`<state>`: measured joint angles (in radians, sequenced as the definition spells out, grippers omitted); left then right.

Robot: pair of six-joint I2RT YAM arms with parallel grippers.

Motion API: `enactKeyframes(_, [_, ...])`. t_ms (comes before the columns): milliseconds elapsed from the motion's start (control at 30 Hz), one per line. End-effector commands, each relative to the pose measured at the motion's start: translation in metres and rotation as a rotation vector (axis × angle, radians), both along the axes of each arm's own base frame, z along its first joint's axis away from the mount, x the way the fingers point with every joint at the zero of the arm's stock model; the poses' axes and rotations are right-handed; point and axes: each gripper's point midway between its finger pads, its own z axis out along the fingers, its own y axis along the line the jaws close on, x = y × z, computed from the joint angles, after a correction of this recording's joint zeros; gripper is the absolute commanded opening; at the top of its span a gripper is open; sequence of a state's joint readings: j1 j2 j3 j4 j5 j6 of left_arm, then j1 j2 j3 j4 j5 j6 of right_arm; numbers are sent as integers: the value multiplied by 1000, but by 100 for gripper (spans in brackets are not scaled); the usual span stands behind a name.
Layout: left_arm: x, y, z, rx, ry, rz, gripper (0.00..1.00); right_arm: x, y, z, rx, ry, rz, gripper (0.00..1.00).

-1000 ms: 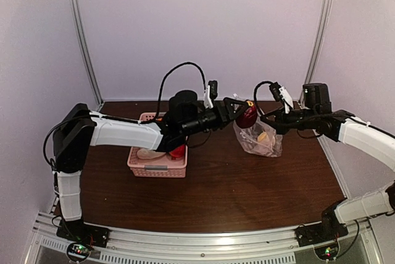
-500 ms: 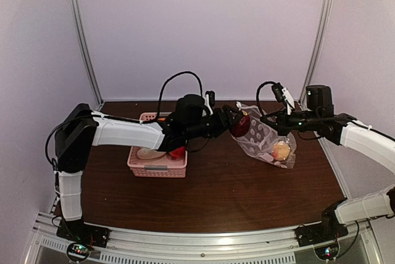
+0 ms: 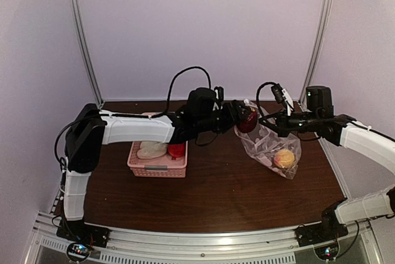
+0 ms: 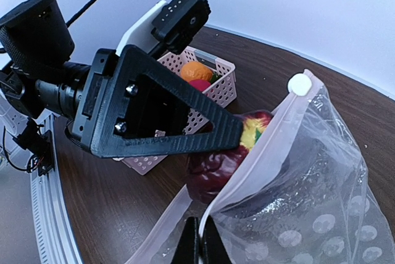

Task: Place the food in the zip-top bag and seal the zipper
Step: Place the fake fruit in the zipper food storage bag.

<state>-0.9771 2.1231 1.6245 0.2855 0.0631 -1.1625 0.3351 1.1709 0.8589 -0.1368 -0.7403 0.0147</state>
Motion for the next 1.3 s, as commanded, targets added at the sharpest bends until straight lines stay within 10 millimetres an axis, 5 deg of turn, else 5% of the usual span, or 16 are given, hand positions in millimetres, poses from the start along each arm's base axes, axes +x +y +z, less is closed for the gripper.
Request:
enactKeyframes(0, [3, -14, -4, 16, 17, -16, 42, -3, 1, 7, 21, -28, 22, 0])
enactKeyframes(200, [-3, -30, -14, 46, 63, -73, 30, 0, 1, 0, -12, -37, 27, 0])
enactKeyframes(433, [-12, -40, -21, 101, 55, -113, 57, -4, 1, 2, -9, -46, 41, 0])
enactKeyframes(767, [-19, -42, -1, 39, 33, -146, 81, -4, -2, 3, -23, -57, 32, 0])
enactKeyframes(1000, [-28, -38, 39, -42, -30, -185, 97, -3, -9, 6, -36, -77, 8, 0])
enactKeyframes(1267, [-56, -27, 90, -194, -116, -291, 97, 1, -16, 5, -41, -77, -16, 0])
